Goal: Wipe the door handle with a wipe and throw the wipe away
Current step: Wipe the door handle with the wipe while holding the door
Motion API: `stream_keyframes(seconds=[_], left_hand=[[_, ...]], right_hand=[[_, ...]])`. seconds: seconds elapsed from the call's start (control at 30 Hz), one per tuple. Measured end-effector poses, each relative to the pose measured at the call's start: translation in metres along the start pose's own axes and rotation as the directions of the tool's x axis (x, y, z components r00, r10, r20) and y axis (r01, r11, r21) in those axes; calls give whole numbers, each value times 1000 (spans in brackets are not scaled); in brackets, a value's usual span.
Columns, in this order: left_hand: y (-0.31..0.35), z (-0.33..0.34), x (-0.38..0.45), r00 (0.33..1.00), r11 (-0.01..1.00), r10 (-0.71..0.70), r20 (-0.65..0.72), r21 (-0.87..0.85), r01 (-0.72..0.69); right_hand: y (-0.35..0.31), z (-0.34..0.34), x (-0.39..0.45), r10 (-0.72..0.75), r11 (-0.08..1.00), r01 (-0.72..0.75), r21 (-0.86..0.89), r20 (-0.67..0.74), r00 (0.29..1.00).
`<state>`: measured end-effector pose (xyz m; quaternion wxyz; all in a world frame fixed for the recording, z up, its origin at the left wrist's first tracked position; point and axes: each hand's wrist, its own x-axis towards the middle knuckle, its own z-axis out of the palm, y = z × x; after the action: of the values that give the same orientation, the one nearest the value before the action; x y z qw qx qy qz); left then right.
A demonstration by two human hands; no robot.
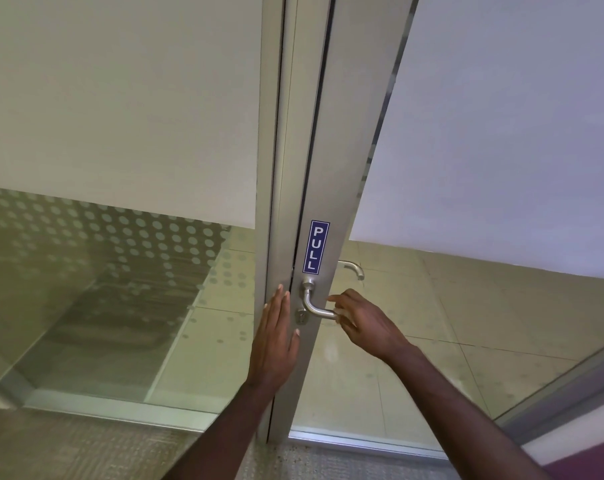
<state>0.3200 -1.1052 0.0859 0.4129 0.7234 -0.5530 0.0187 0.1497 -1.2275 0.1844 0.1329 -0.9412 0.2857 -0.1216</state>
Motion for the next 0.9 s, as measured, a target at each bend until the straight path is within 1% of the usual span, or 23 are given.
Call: stream_keyframes(seconds=[0.07, 0.17, 0.23, 0.33, 0.4, 0.47, 0.57, 0.6, 0.67, 0.7, 0.73, 0.77, 0.9], left_hand=[[0, -2, 3, 1000, 1000, 5, 4, 14, -5], [-2, -5, 4, 1000, 1000, 0, -3, 19, 0], [-2, -7, 3, 1000, 1000, -8, -22, 6, 8], [-3, -13, 1, 998, 1000, 13, -55, 8, -12], [-3, -18, 2, 998, 999, 33, -60, 17, -32], [-1, -23, 6, 997, 998, 52, -55, 40, -50], [5, -29, 14, 996, 996, 69, -50, 52, -67], [6, -30, 16, 996, 996, 74, -54, 56, -70], [8, -33, 18, 995, 995, 79, -65, 68, -74], [9, -34, 19, 994, 995, 80, -69, 69, -75], [9, -35, 19, 994, 995, 78, -74, 69, -73], [9, -36, 20, 994, 995, 75, -79, 66, -70], [9, -38, 17, 992, 995, 87, -89, 59, -82]], right_hand=[[9, -5, -2, -8, 998, 5, -58, -52, 999], [18, -9, -5, -29, 989, 17, -147, -76, 997], [20, -10, -3, -49, 981, 38, -190, -51, 998], [19, -11, 1, -42, 964, 47, -263, 25, 999], [10, -5, 5, -6, 970, 7, -244, 5, 1000], [-12, 10, 12, 35, 980, -49, -193, -74, 997], [-57, 35, 33, 143, 966, -175, -191, -170, 975], [-68, 38, 39, 217, 959, -248, -135, -212, 953], [-80, 40, 48, 359, 929, -370, 24, -310, 881], [-81, 41, 47, 406, 911, -402, 86, -347, 846], [-82, 42, 44, 424, 903, -414, 112, -374, 825], [-81, 44, 41, 418, 905, -412, 101, -387, 822], [-78, 50, 37, 355, 910, -410, -66, -389, 850]])
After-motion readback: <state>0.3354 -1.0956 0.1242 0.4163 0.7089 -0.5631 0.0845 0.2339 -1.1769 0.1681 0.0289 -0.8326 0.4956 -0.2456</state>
